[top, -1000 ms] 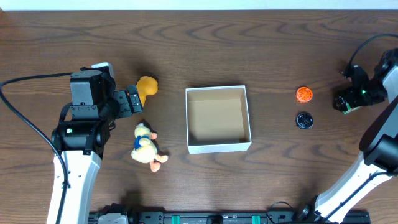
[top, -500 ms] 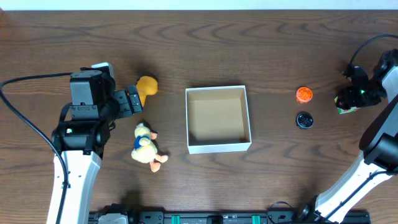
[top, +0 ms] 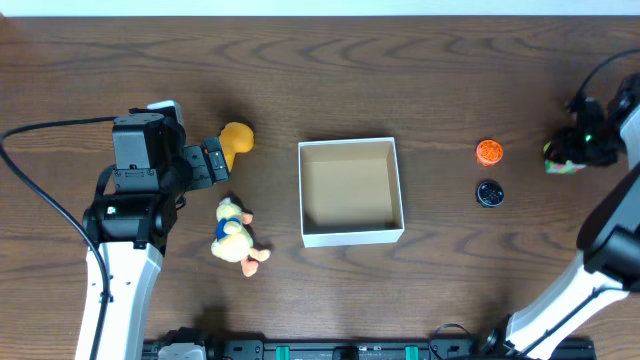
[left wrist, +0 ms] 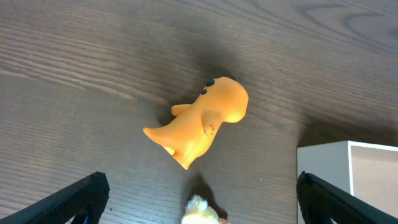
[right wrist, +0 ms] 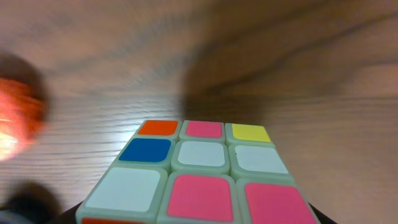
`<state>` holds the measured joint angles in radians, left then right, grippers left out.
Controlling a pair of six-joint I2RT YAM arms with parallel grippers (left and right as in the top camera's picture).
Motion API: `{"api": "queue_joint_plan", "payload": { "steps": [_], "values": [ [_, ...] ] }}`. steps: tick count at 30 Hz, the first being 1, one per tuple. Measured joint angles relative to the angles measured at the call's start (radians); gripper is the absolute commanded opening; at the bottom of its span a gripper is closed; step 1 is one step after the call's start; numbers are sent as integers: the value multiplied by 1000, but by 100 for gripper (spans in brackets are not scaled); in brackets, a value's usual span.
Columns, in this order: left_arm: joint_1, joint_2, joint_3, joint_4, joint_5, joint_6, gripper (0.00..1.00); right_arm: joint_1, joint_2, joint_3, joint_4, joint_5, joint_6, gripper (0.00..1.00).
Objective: Pack container
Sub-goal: 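Carry the Rubik's cube with the right gripper into the white box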
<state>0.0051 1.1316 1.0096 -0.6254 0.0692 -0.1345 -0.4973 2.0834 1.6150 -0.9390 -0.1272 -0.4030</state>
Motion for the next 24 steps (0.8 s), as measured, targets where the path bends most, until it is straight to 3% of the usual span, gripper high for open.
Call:
{"api": "queue_joint_plan", "payload": {
  "steps": [2,6,11,18,24],
  "values": [
    [0,0,0,0,0,0,98,20,-84,0,-4,0,44,3],
    [0,0,0,0,0,0,98,105,-281,7,-38,1,120,2],
    [0,0,0,0,0,0,98,303,-462,23,-89,-1,230,1],
    [0,0,0,0,0,0,98,609,-478,22,-113,3,398,1],
    [-1,0,0,0,0,0,98,878,-426,22,-99,42,456,1]
  ]
}}
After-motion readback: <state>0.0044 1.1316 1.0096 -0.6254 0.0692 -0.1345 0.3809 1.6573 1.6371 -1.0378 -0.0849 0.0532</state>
